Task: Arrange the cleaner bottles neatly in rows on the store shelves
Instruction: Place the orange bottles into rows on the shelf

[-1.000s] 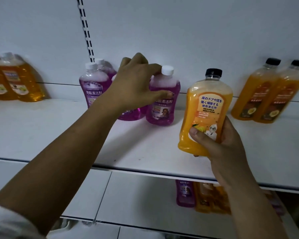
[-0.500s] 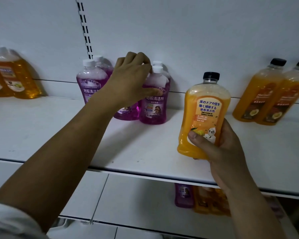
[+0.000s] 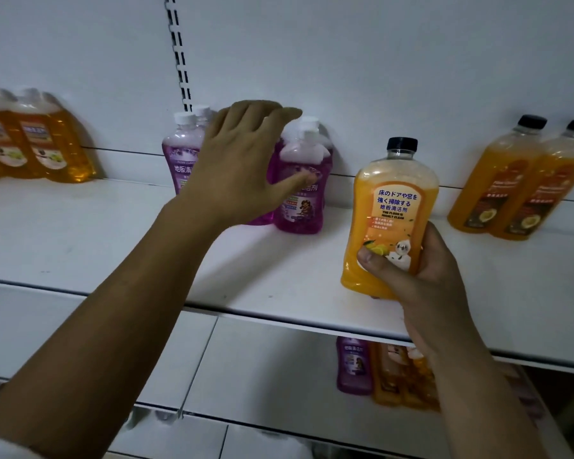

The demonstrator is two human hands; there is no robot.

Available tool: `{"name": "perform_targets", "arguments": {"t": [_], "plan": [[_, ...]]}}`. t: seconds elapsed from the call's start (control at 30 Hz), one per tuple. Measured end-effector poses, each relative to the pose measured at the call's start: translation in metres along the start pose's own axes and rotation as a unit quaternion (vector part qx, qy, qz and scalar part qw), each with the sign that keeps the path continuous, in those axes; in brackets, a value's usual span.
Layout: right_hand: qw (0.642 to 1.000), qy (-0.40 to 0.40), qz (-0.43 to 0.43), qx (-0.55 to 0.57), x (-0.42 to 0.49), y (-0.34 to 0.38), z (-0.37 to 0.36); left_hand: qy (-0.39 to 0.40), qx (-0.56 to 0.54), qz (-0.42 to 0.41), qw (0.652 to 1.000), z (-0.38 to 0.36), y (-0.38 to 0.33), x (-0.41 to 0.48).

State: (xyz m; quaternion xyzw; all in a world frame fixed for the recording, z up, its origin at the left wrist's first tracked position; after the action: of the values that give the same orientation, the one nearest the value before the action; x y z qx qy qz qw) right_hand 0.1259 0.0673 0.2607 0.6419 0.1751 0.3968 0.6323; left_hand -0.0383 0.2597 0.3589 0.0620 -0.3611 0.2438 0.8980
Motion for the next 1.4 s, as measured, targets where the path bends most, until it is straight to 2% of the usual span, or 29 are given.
{"name": "perform_targets", "arguments": {"t": [0.13, 0.3, 0.57, 0.73, 1.03, 1.4], "plan": [[0.999, 0.029, 0.018, 0.020, -0.012, 0.008, -0.006, -0.005, 0.004, 0.050, 0.999, 0.028, -0.007, -0.057], [0.990, 0.105, 0.028, 0.087, -0.035, 0.019, -0.040, 0.031, 0.043, 0.139, 0.989, 0.061, -0.001, -0.129], [0.956, 0.251, 0.062, 0.135, -0.080, 0.042, -0.153, 0.080, 0.165, 0.260, 0.948, 0.152, 0.040, -0.237], [0.938, 0.315, 0.060, 0.133, -0.119, 0.066, -0.239, 0.058, 0.182, 0.324, 0.926, 0.209, 0.083, -0.312], [0.922, 0.337, 0.079, 0.172, -0.181, 0.114, -0.434, 0.044, 0.181, 0.413, 0.892, 0.304, 0.208, -0.452], [0.920, 0.350, 0.083, 0.156, -0.202, 0.151, -0.617, 0.040, 0.186, 0.429, 0.883, 0.373, 0.364, -0.508]]}}
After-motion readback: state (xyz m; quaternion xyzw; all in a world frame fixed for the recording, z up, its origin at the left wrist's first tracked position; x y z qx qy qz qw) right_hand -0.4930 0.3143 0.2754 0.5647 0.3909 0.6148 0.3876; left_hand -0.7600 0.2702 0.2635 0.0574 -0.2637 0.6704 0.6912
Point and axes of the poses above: each hand's wrist, its own x-axis towards the middle knuckle, its own z-axis out of the back of the hand, y = z × x, the point moved 5 cm from there along x, towards the middle knuckle, and after that the axes turned 4 degrees about -x, right-handed, at the moved point
